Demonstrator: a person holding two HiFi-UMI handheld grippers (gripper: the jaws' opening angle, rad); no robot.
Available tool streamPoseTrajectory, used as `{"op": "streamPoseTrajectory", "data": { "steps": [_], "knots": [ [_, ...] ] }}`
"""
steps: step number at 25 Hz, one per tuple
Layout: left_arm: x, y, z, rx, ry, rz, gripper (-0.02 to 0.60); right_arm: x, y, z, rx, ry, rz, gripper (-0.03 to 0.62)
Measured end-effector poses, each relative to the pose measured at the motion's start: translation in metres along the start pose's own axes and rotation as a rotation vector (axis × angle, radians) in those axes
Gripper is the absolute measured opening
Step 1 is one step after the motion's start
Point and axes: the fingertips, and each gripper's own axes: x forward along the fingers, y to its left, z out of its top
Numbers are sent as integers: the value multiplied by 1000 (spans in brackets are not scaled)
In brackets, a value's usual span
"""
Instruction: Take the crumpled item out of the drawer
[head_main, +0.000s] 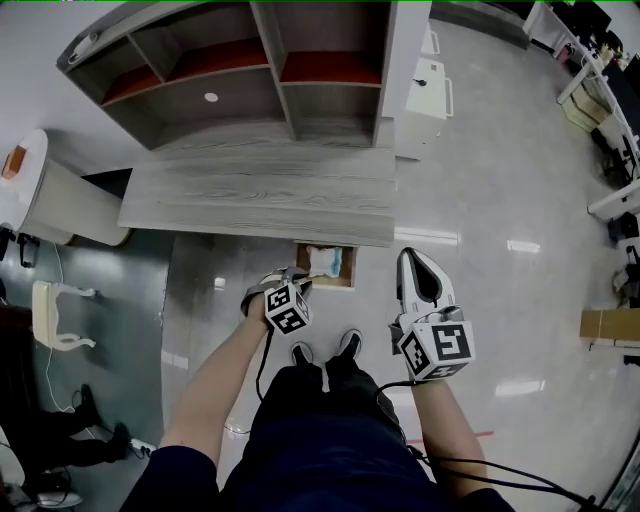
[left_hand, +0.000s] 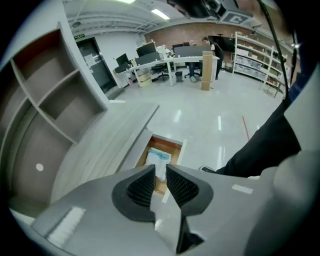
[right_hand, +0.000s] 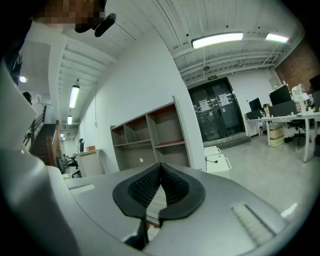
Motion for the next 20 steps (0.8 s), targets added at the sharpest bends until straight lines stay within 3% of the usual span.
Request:
{"op": "streamPoseTrajectory", "data": {
  "steps": [10,16,20],
  "knots": [
    [95,-11,-14,214,126,-131,69,-20,-47,-44,21,104,-173,6],
    [139,-16,-24,290,218,-219,69,-35,-56,-68,48,157,-276,6],
    [153,-22,-30,349,250,-239,69,-42,-55,-79,80,169,-323,6]
  ]
}}
